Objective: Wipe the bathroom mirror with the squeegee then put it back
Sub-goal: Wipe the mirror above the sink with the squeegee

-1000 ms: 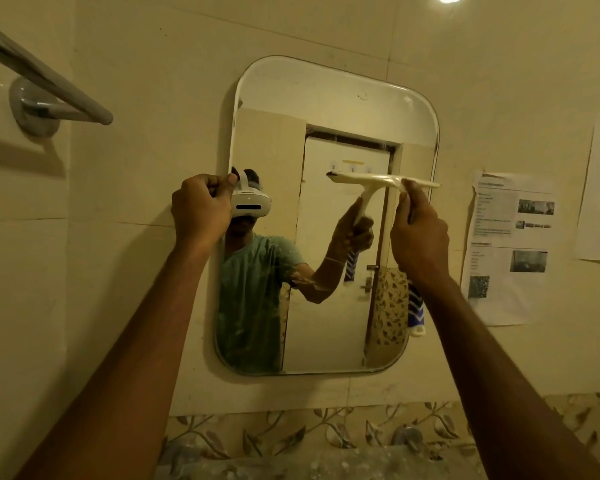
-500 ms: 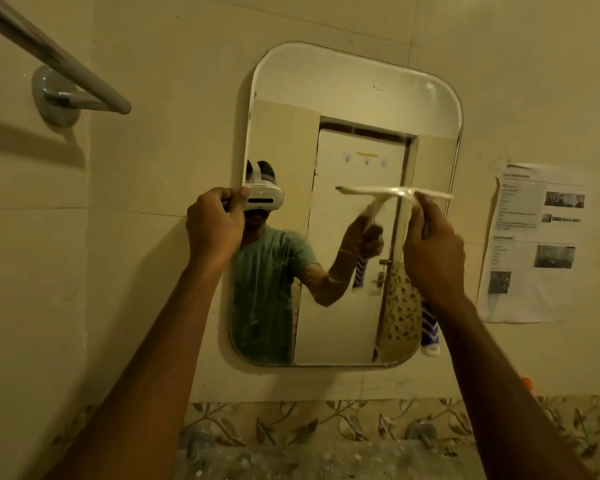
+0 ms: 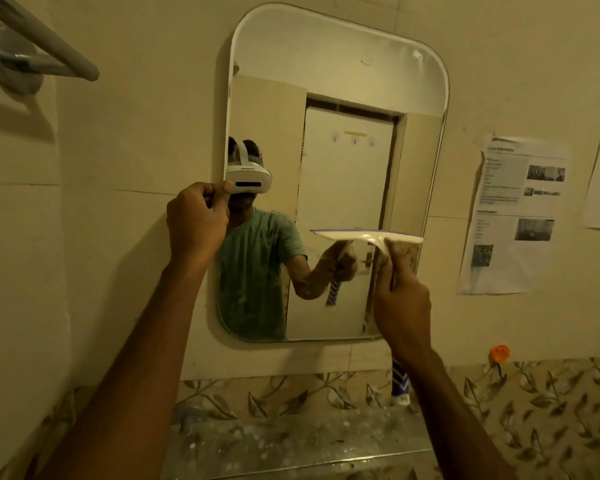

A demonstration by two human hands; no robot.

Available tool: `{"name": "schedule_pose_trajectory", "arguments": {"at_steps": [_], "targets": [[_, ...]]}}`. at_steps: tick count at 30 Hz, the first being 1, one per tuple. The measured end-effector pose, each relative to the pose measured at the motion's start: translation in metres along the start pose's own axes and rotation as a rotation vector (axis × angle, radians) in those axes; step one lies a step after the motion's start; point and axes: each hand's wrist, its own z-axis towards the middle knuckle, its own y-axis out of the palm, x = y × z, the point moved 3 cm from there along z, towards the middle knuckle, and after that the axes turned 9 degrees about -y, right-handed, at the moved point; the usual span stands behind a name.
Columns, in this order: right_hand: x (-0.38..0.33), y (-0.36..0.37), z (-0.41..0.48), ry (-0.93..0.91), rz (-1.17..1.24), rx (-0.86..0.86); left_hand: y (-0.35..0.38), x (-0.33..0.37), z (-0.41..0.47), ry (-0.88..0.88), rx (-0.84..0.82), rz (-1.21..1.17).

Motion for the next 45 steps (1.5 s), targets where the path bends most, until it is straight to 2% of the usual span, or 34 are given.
{"name": "schedule_pose_trajectory", "arguments": {"at_steps": [6,16,21,24,34,40,45], "targets": [[-0.008,-0.009,0.046,-0.052,0.009,0.069,-0.001,-0.005,0.001,0.087,0.028,0.106],[0.026,0.016,-0.045,0.008,-0.041,0.017,-0.004,-0.033,-0.027,0.082,0.002,0.171],[0.019,0.009,-0.017,0.066,0.054,0.049,-0.003,-0.043,-0.038,0.041,-0.023,0.154],[0.015,0.008,-0.003,0.026,0.039,0.086,-0.003,-0.050,-0.044,0.036,-0.024,0.172],[0.037,0.022,-0.077,0.027,-0.074,-0.002,-0.003,-0.061,-0.060,0.001,-0.032,0.124],[0.031,0.016,-0.048,0.046,0.036,0.064,-0.005,-0.060,-0.062,0.023,-0.024,0.130],[0.032,0.021,-0.047,0.027,-0.007,0.089,-0.006,-0.061,-0.061,0.028,-0.029,0.135]]}}
